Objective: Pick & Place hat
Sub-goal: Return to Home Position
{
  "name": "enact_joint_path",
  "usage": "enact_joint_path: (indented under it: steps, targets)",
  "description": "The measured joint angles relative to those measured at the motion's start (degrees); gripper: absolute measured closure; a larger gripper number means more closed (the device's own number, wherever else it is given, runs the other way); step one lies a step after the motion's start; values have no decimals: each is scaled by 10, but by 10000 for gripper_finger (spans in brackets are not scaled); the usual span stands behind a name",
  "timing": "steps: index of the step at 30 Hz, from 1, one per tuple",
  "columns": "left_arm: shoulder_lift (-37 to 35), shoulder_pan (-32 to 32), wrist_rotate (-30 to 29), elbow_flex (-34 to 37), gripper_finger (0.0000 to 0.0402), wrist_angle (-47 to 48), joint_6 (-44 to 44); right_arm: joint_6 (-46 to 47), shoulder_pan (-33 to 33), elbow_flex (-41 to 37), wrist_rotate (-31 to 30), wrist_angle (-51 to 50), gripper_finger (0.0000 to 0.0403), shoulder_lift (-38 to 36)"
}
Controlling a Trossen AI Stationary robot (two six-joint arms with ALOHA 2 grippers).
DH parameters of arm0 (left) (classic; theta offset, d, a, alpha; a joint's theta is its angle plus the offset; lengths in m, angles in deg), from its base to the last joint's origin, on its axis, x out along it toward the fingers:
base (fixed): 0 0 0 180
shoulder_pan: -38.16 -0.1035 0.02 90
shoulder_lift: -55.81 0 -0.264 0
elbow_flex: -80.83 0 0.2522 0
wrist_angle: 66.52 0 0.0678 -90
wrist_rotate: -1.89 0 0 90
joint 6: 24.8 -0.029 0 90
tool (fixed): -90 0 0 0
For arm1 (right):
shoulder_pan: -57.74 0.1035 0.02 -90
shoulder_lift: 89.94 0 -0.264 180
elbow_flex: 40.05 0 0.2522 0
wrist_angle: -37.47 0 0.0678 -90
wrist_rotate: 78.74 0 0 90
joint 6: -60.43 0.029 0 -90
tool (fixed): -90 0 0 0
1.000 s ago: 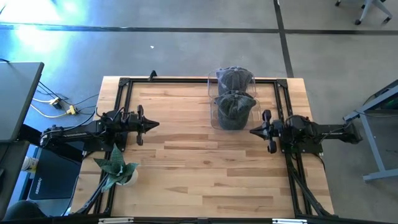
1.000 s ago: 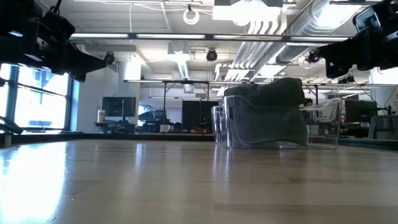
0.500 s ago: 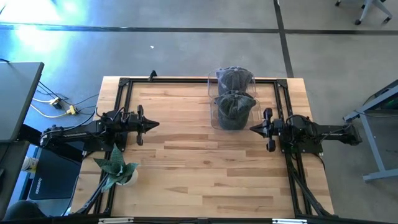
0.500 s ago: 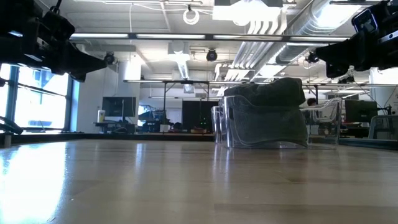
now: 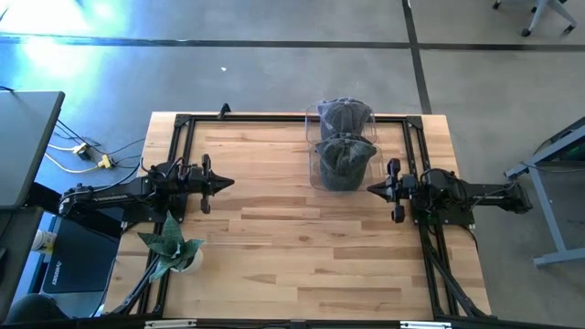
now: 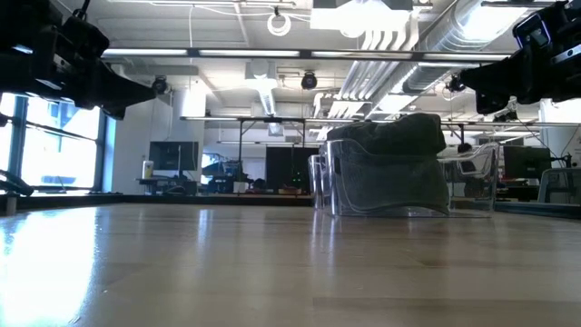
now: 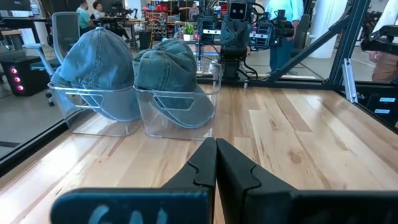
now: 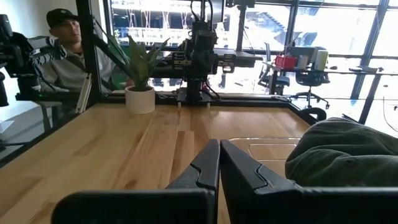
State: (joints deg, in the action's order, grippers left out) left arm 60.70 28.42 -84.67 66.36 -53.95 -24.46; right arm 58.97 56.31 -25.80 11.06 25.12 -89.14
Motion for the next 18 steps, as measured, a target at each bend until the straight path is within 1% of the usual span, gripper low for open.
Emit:
enact_joint_path:
  steps: [12,18]
  targets:
    - [0,0,0,0,400,0,0,0,0,0,-1,1,401,0]
    - [0,0,0,0,400,0,0,0,0,0,-1,1,397,0]
